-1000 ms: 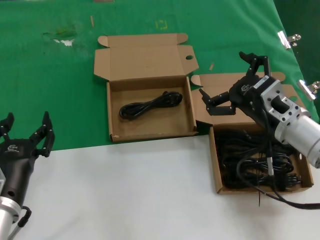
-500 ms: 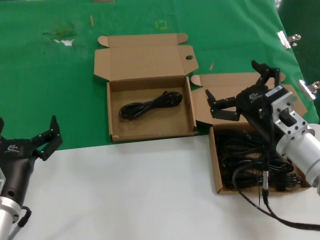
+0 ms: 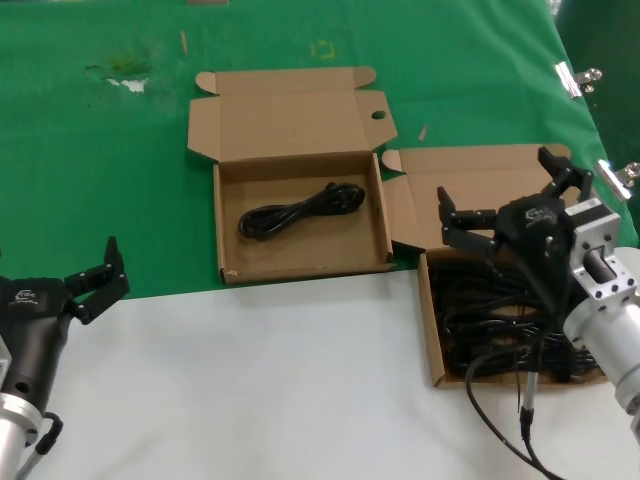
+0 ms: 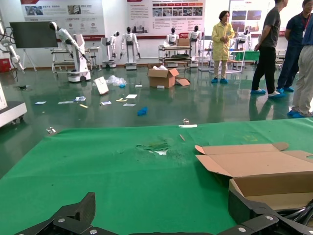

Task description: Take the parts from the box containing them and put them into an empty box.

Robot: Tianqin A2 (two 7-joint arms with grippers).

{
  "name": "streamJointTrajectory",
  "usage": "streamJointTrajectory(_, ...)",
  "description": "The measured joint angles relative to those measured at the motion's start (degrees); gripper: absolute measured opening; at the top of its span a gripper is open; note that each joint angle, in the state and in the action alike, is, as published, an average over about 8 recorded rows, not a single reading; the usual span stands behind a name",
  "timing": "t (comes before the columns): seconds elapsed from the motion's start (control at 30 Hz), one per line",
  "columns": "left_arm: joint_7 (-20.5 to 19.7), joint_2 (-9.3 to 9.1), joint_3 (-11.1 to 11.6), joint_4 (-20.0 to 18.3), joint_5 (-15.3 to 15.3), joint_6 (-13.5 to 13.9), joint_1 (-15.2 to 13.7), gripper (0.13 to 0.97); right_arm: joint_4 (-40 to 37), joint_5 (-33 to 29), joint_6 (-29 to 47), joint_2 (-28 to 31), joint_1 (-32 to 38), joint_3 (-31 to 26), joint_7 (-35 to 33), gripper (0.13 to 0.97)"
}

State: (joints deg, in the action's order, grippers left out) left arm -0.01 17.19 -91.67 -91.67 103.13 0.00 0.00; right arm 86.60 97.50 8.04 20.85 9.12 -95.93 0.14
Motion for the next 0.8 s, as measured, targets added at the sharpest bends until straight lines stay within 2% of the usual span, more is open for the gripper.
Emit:
streamJointTrajectory(0.17,0.0,0.0,0.0,0.0,0.0,0.0,0.0,0.958,1.4,1.5,-2.2,-1.0,-2.4,1.1,0.0,0.966)
streamJointTrajectory(0.5,0.0,0.0,0.0,0.0,0.0,0.0,0.0,0.966,3.9,4.3,-6.2,-2.8,-7.0,3.3,-0.1,0.966)
streamJointTrajectory(0.8,0.0,0.0,0.0,0.0,0.0,0.0,0.0,0.966,4.4,4.9,-7.0,-3.2,-7.9,3.7,-0.1,0.966)
